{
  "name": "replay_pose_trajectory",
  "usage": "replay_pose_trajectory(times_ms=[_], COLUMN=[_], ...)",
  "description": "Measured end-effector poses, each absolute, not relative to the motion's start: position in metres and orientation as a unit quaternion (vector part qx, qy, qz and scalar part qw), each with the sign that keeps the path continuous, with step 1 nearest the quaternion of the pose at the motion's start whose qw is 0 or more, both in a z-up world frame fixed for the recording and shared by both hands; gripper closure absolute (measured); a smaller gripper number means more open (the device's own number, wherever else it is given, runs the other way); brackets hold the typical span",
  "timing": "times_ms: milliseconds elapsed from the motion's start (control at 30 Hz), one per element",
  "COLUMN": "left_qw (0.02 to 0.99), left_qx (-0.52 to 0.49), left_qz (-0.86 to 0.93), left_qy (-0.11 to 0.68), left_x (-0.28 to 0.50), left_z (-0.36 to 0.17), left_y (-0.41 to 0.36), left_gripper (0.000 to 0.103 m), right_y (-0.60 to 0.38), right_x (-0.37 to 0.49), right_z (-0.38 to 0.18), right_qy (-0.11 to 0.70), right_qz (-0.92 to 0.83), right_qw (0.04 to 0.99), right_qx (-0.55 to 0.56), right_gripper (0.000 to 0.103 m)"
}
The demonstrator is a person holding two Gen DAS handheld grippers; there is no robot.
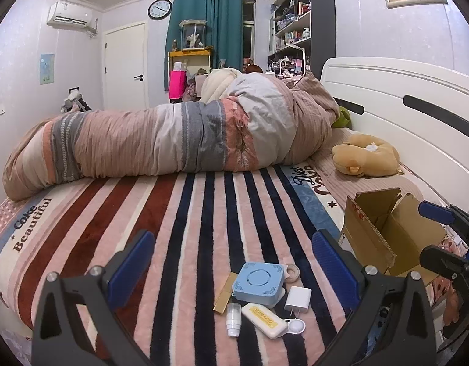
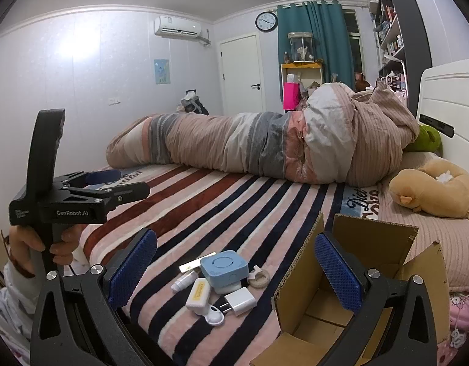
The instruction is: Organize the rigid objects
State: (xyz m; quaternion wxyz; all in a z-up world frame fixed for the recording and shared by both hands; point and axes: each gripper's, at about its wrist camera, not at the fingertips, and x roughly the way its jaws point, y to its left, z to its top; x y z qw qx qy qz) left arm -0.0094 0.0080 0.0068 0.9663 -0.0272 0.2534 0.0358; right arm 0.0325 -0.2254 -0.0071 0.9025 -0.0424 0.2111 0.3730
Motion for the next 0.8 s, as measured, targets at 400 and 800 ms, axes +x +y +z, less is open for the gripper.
replay_pose_trajectory(times_ms=[400,800], left_qw=[0.966,0.965], left_qx=[-0.028,-0.039], left_qz=[0.033,0.021], left_qy=[0.253,0.258], left_x=[-0.0111,-0.0075], left_z=[0.0057,0.0019], left_y=[0.0061,0.0111], left_gripper=[0.000,0.000], right_y=[-0.2264,-0.2193], right_x=[0.0334,0.0253], right_z=[-0.0111,-0.0076], right_qy=[0.219,0.210], right_qz=[0.375,0.366], right_qw=[0.900,0.905], right_qx=[-0.038,-0.056], right_gripper=[0.000,0.000])
